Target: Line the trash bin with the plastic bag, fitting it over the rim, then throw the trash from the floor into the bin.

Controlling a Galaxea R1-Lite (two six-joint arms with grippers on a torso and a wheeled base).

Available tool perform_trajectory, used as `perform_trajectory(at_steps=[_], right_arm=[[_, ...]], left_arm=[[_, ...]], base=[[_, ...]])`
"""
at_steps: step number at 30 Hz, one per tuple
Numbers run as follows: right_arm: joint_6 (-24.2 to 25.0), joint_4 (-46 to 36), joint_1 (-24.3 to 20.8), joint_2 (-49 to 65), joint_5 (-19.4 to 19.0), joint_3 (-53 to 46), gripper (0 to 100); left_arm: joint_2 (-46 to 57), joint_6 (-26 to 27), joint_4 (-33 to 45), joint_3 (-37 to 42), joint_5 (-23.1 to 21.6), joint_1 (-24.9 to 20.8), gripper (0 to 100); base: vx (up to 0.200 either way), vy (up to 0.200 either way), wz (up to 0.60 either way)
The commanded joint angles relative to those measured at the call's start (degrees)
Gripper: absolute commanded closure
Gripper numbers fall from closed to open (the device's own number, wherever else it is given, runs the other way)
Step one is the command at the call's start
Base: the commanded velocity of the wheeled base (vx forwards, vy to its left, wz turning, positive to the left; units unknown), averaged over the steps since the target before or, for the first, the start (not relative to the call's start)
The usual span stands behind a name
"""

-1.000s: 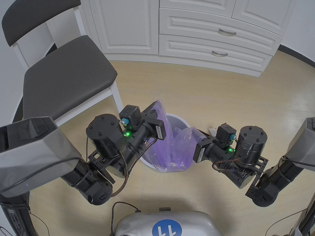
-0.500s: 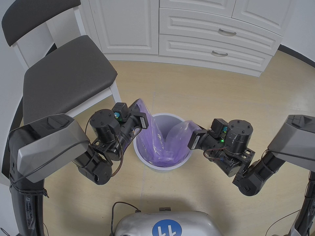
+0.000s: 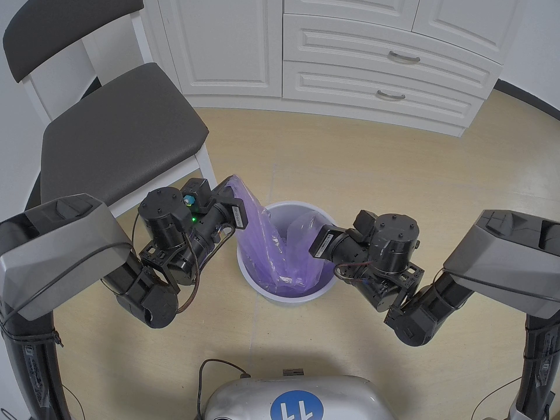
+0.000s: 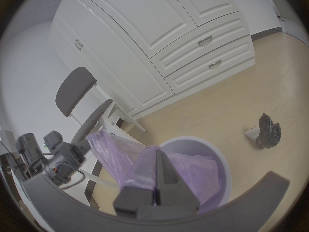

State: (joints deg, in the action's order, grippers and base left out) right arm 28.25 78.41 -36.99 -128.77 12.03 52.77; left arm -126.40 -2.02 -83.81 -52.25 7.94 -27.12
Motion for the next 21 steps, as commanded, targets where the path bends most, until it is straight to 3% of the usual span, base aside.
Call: perform_trajectory(at_steps=[1, 12, 21], right_arm=[[0.41, 0.16, -0.10, -4.56, -0.17, 2.25, 100], [1.37, -1.15, 3.85, -8.16, -0.34, 4.88, 100], [0.85, -10.91, 8.51, -4.39, -0.25, 5.67, 100]], left_arm=[[2.65, 0.27, -0.39, 1.89, 0.06, -1.35, 100], [1.86, 0.35, -0.21, 2.15, 0.06, -1.97, 100], [-1.30, 0.18, 1.46, 0.57, -3.63, 1.37, 100]], base=[[0.000, 0.000, 0.00], [0.000, 0.000, 0.00], [0.000, 0.000, 0.00]])
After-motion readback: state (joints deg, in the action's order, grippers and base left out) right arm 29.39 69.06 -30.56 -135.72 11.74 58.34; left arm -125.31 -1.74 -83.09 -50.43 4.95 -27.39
